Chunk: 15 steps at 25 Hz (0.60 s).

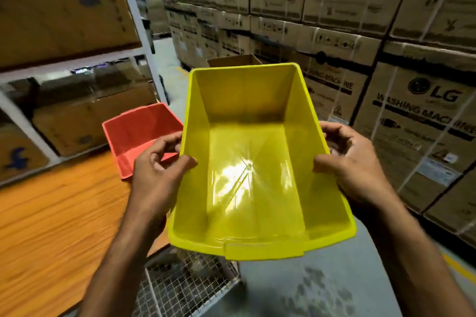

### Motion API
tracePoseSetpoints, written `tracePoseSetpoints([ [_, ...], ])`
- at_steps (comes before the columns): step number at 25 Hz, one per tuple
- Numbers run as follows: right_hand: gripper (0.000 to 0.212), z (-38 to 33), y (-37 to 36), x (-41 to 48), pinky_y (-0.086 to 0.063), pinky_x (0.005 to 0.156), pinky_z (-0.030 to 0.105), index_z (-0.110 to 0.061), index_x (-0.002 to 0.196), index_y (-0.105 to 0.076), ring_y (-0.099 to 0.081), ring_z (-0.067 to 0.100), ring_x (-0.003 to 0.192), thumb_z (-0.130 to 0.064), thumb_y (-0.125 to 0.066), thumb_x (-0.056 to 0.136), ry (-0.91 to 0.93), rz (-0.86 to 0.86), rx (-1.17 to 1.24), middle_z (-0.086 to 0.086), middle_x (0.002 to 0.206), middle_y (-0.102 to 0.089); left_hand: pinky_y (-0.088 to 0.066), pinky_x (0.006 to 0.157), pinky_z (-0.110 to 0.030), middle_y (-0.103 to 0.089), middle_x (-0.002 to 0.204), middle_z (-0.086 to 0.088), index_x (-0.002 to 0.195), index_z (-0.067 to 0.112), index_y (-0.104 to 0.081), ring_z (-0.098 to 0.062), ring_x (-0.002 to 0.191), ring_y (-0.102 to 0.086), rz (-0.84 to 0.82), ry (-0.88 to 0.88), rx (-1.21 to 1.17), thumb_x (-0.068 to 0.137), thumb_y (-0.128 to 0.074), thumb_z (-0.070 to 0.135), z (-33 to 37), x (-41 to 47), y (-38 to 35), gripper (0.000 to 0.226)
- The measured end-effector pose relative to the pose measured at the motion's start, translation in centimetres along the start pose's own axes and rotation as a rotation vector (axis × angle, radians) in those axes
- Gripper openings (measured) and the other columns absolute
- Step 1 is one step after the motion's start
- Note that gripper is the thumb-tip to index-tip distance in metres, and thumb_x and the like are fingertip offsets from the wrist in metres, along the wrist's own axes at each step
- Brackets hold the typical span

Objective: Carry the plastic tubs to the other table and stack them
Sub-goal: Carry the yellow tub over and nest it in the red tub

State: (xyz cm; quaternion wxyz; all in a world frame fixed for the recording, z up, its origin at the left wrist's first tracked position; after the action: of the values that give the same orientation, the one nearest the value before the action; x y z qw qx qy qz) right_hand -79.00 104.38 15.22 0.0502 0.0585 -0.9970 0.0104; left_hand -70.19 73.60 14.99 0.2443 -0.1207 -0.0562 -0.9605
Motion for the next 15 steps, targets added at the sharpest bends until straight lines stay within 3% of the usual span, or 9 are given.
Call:
tracePoseSetpoints([
  [3, 0.061, -0.8, -2.6, 5.7, -0.059, 0.057, 0.023, -0.014, 0.117, -0.066, -0.071, 0.003, 0.076, 0.029, -0.057, 0.073, 0.022, -0.14, -0.021, 0.023, 0.119, -0.069, -0.053, 0.057, -0.016, -0.072, 0.105, -0.006, 0.114, 0.019, -0.072, 0.0, 0.072, -0.069, 0.136, 0.019, 0.012, 0.087, -0.065, -0.011, 0.5, 1.5, 0.7, 0.041],
  [8, 0.059, -1.1, -7.9, 12.7, -0.057, 0.054, 0.022, -0.01, 0.12, -0.066, -0.066, 0.003, 0.063, 0.027, -0.058, 0.075, 0.03, -0.359, 0.012, 0.015, 0.105, -0.07, -0.056, 0.06, -0.016, -0.075, 0.1, 0.004, 0.116, 0.02, -0.071, 0.0, 0.077, -0.072, 0.373, 0.031, 0.026, 0.089, -0.067, -0.004, 1.8, 3.0, 2.7, 0.036],
  [11, 0.057, -1.1, -11.7, 15.4, -0.057, 0.055, 0.025, -0.013, 0.114, -0.066, -0.067, 0.004, 0.066, 0.027, -0.058, 0.075, 0.044, -0.477, 0.033, 0.017, 0.109, -0.069, -0.056, 0.062, -0.016, -0.073, 0.108, -0.001, 0.122, 0.015, -0.07, -0.002, 0.081, -0.072, 0.501, 0.022, 0.032, 0.089, -0.067, -0.004, 2.1, 3.4, 4.3, 0.038],
  [15, 0.059, -0.9, -16.2, 17.6, -0.056, 0.058, 0.028, -0.026, 0.106, -0.067, -0.063, 0.021, 0.082, 0.024, -0.06, 0.075, 0.109, -0.567, 0.036, 0.023, 0.122, -0.067, -0.057, 0.063, -0.017, -0.069, 0.1, 0.0, 0.123, 0.016, -0.069, -0.002, 0.078, -0.07, 0.606, -0.004, 0.093, 0.089, -0.068, -0.007, 1.7, 3.8, 6.6, 0.041],
])
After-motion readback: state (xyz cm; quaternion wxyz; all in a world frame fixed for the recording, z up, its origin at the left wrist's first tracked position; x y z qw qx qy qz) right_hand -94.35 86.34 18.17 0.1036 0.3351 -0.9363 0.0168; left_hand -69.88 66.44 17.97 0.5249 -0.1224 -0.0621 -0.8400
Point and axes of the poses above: each hand's wrist, its own x-axis towards the middle knuckle, its own y-axis out of the back of the hand, z = x × y, the point moved 7 cm from there along x, towards the middle knuckle
